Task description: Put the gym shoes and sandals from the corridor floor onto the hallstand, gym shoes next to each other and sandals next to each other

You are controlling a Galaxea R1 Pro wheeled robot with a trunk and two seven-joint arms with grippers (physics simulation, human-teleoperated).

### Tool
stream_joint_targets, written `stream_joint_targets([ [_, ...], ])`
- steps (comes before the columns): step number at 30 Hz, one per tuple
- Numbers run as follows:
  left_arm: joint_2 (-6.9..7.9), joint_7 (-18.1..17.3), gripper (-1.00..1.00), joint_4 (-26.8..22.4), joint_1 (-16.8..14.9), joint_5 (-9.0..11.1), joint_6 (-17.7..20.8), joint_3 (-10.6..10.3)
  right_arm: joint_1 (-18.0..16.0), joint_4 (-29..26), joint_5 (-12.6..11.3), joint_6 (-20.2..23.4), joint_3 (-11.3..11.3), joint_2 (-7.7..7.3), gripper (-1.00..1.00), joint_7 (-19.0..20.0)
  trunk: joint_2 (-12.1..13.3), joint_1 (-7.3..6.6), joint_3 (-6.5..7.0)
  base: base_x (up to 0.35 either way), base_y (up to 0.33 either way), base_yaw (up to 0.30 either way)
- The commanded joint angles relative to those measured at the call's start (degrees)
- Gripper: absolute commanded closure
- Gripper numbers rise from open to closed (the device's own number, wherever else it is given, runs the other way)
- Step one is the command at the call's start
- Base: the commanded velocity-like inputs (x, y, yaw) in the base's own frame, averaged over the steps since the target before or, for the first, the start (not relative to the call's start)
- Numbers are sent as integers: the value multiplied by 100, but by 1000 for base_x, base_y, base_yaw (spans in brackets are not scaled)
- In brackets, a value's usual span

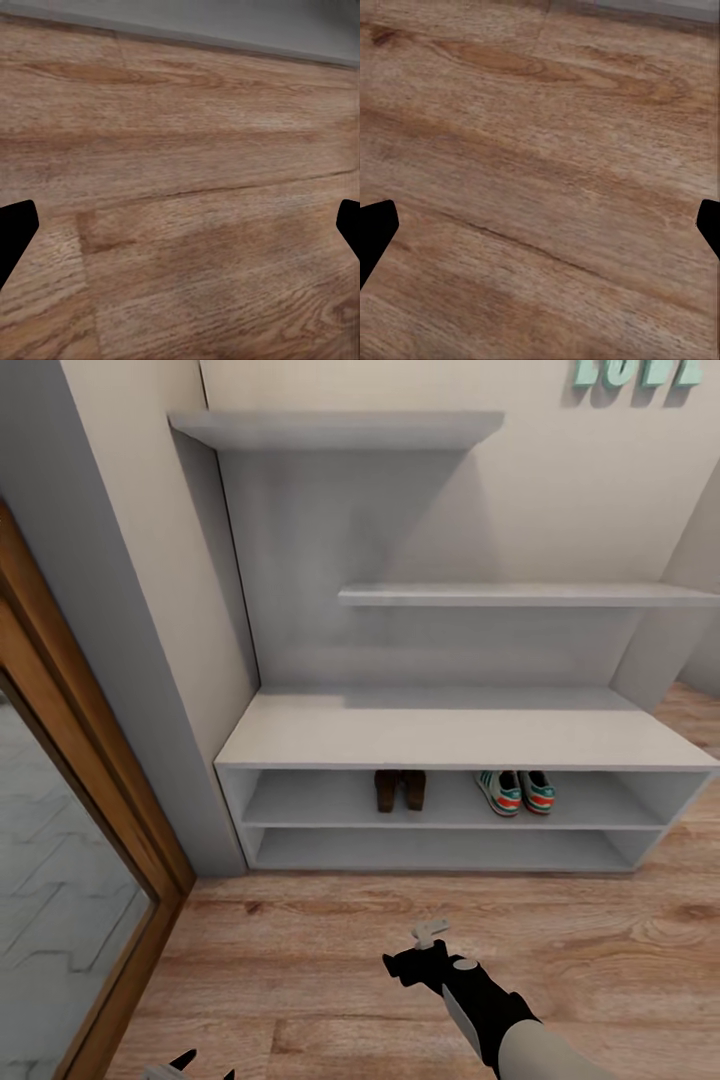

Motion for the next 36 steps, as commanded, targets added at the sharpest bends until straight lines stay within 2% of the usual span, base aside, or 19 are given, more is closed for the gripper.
stream_joint_targets([
  [1, 0, -29, -100, 7, -4, 15, -13, 10, 1, -10, 46, 25, 4, -6, -100, 11, 40, -24, 14, 0, 0, 0],
  [2, 2, -25, -100, 13, -4, 16, -13, 14, 1, 35, 50, -28, 6, -89, -100, 12, 80, -46, 32, 0, 0, 0],
  [6, 3, -22, -100, 57, -3, 16, -13, 81, 1, 113, 46, -129, 7, -234, -100, 12, 240, -133, 104, 0, 0, 0],
  [8, -1, -21, -100, 98, -3, 11, -13, 212, 1, 151, 40, -212, 7, -356, -100, 13, 321, -177, 139, 0, 0, 0],
  [9, -4, -20, -100, 132, -3, -5, -13, 427, 2, 230, 36, -354, 12, -572, -100, 18, 361, -199, 157, 0, 0, 0],
  [11, -4, -20, -100, 139, -3, -7, -13, 477, 5, 296, 37, -433, 13, -640, -100, 19, 441, -243, 193, 0, 0, 0],
  [17, -6, -22, -100, 148, -3, -16, -13, 541, 23, 615, 57, -856, 15, -749, -100, 20, 681, -375, 301, 0, 0, 0],
  [26, -8, -21, -100, 151, -3, -19, -13, 560, 163, 1211, 69, -1773, 23, -953, -100, 26, 1042, -573, 463, 0, 0, 0],
  [36, -5, -20, -100, 152, -3, -19, -13, 565, 641, 1463, 78, -2610, 24, -1035, -100, 29, 1444, -792, 642, 0, 0, 0],
])
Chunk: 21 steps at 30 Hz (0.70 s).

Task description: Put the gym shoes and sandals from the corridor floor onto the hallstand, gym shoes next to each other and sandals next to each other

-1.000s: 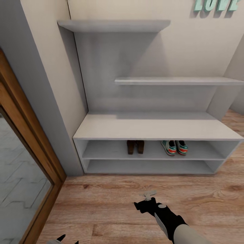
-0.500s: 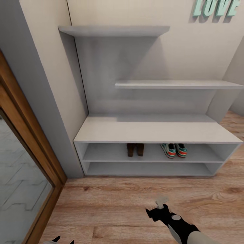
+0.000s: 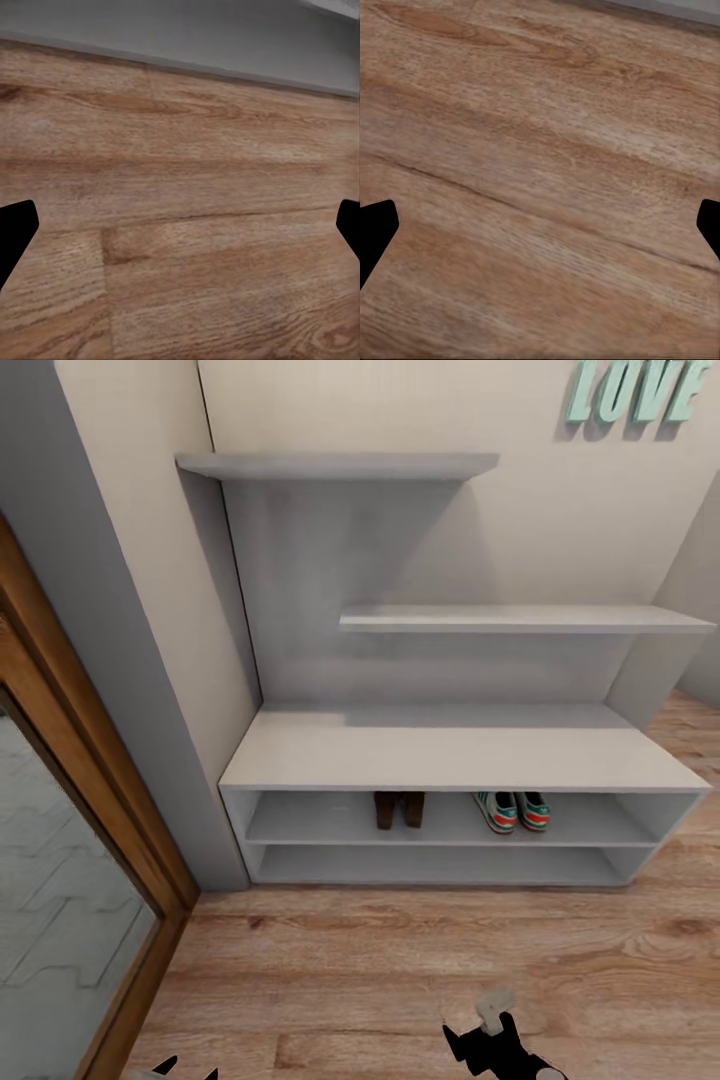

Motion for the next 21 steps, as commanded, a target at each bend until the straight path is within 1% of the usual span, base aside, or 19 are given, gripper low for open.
stream_joint_targets([
  [1, -1, -30, -100, 11, -4, 11, -13, 12, 142, 17, 19, -219, 2, -9, -100, 6, 40, -23, 14, 0, 0, 0],
  [4, -1, -30, -100, 14, -4, 11, -14, 12, 369, 32, 23, -542, 7, -14, -100, 6, 160, -89, 68, 0, 0, 0],
  [7, -2, -30, -100, 22, -4, 11, -14, 13, 558, 38, 29, -764, 9, -15, -100, 6, 280, -155, 122, 0, 0, 0],
  [10, -6, -26, -100, 70, -4, 11, -16, 16, 696, 43, 33, -895, 10, -27, -100, 6, 401, -221, 176, 0, 0, 0],
  [15, -2, 2, -100, 289, -4, 20, -23, 23, 954, 47, 35, -1035, 11, -43, -100, 2, 601, -331, 266, 0, 0, 0],
  [16, -1, 107, -100, 431, -4, 23, -67, 24, 1125, 47, 31, -1114, 11, -54, -100, -5, 641, -353, 283, 0, 0, 0],
  [18, -1, 188, -100, 476, -4, 20, -118, 23, 1190, 47, 30, -1137, 11, -71, -100, -12, 721, -397, 319, 0, 0, 0],
  [19, -1, 232, -100, 497, -4, 18, -148, 22, 1217, 48, 29, -1144, 11, -86, -100, -16, 762, -419, 337, 0, 0, 0],
  [21, -1, 414, -100, 652, -4, 13, -283, 21, 1332, 54, 28, -1163, 11, -222, -100, -28, 842, -463, 373, 0, 0, 0],
])
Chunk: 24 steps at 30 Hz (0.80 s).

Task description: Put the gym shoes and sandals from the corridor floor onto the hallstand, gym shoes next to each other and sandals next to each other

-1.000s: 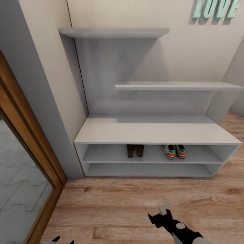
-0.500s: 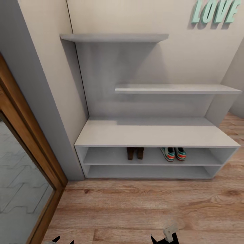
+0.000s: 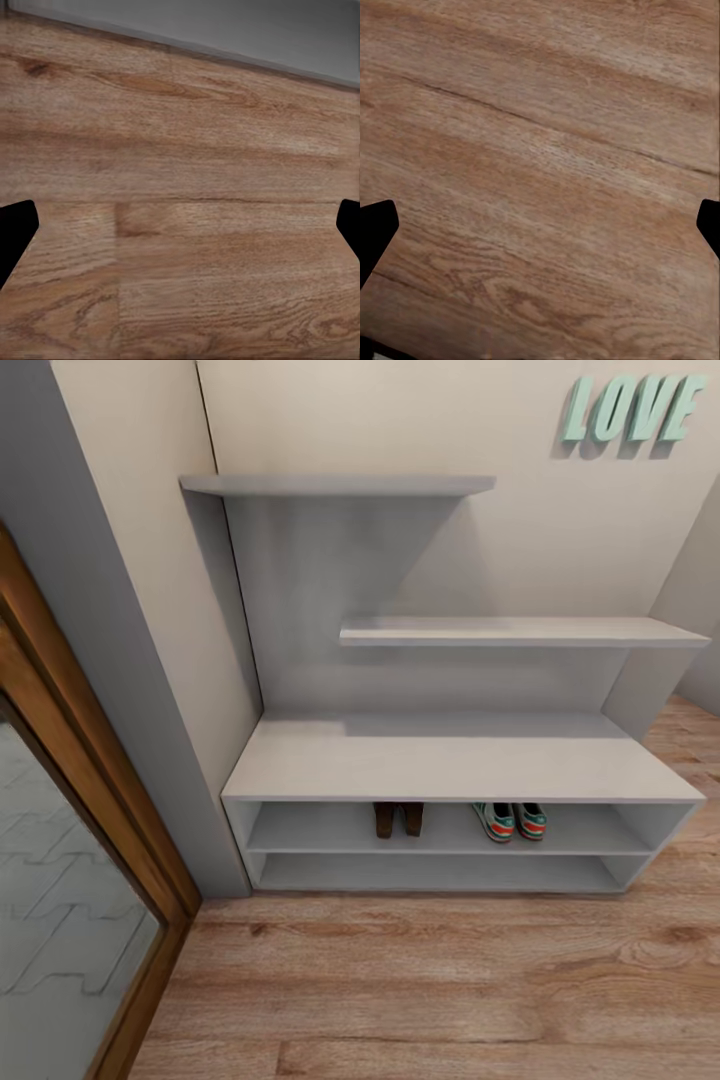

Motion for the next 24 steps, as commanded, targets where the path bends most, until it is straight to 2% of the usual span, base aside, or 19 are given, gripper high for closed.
stream_joint_targets([
  [1, 1, -12, -100, 45, -5, 12, -28, 17, 15, 3, 7, -17, 11, -39, -100, 10, 40, -23, 14, 0, 0, 0],
  [2, 3, 20, -100, 109, -5, 11, -51, 16, 42, 4, 7, -17, 11, -108, -100, 7, 80, -45, 32, 0, 0, 0],
  [6, 3, 53, -100, 193, -5, 6, -75, 13, 99, 7, 7, -2, 11, -219, -100, -1, 240, -133, 104, 0, 0, 0],
  [7, 0, 63, -100, 243, -5, 3, -85, 7, 203, 19, 7, 8, 11, -272, -100, -11, 280, -155, 122, 0, 0, 0],
  [13, 2, 68, -100, 274, -5, 1, -90, 5, 376, 29, 7, 9, 11, -292, -100, -110, 521, -287, 230, 0, 0, 0],
  [14, 4, 68, -100, 282, -5, 1, -91, 1, 420, 31, 3, 9, 11, -297, -100, -302, 561, -309, 248, 0, 0, 0],
  [21, 4, 68, -100, 293, -5, 1, -87, -1, 447, 33, -1, 16, 11, -258, -100, -961, 842, -463, 373, 0, 0, 0],
  [24, 0, 69, -100, 295, -5, 1, -85, -1, 450, 33, -2, 18, 11, -199, -100, -1220, 842, -463, 373, 0, 0, 0],
])
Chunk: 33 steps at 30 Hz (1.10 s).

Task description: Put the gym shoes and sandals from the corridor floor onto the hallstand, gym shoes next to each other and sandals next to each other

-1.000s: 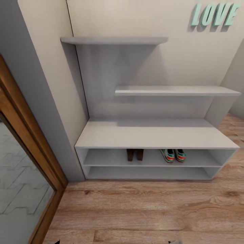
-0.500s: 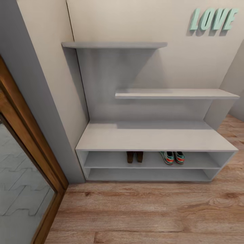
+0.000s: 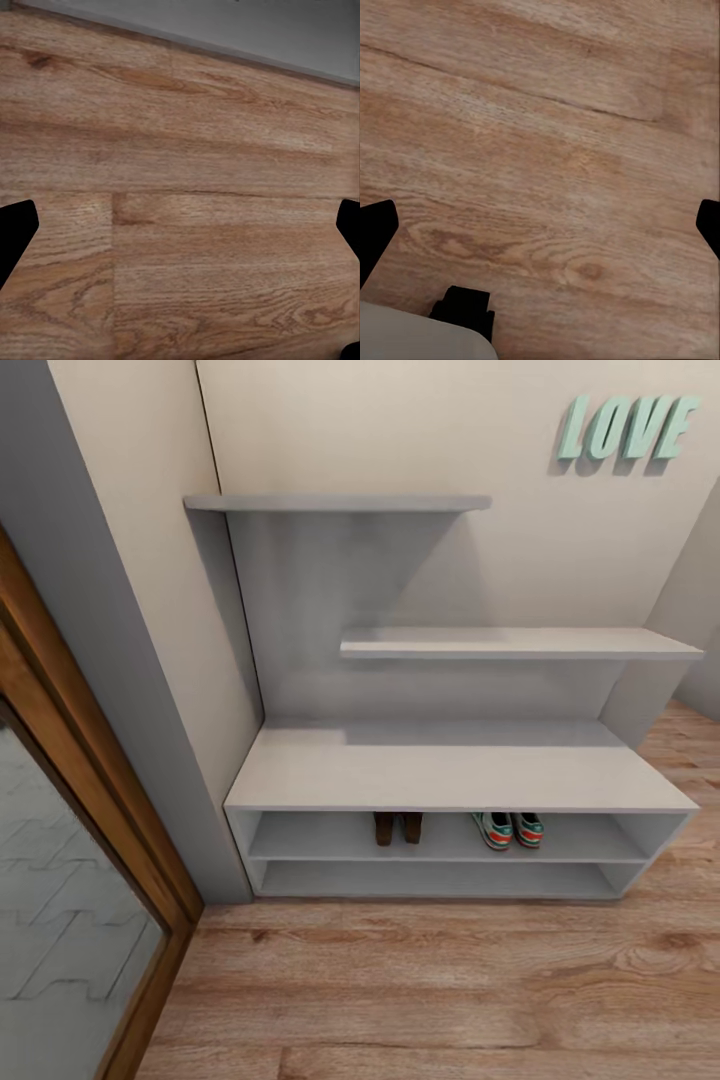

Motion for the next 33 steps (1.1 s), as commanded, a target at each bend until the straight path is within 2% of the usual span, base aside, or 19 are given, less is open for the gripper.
stream_joint_targets([
  [1, -2, -38, -100, 7, -5, 11, -6, 19, -3, 4, 13, -16, 5, 11, -100, -16, -2, -1, -5, 0, 0, 0],
  [7, -3, -39, -100, 1, -5, 11, -12, 15, -2, -21, -7, -15, -1, 141, -100, -58, -2, -1, -5, 0, 0, 0],
  [8, -8, -38, -100, -1, -5, 16, -19, 18, -2, -40, -12, -15, -3, 272, -100, -63, -2, -1, -5, 0, 0, 0],
  [14, -6, -32, -100, -2, -5, 22, -26, 27, -2, -13, -7, -15, -5, 402, -100, -64, -2, -1, -5, 0, 0, 0],
  [20, 7, -26, -100, -10, -5, 41, -30, 52, -2, -16, -5, -15, -10, 426, -100, -65, -2, -1, -5, 0, 0, 0],
  [27, 15, -49, -100, -15, 3, 52, -32, 400, -2, -23, -12, -15, -5, 434, -100, -65, -2, -1, -5, 0, 0, 0],
  [33, 15, -71, -100, -19, 4, 60, -32, 483, -2, -14, -6, -15, -12, 435, -100, -65, -2, -1, -5, 0, 0, 0],
])
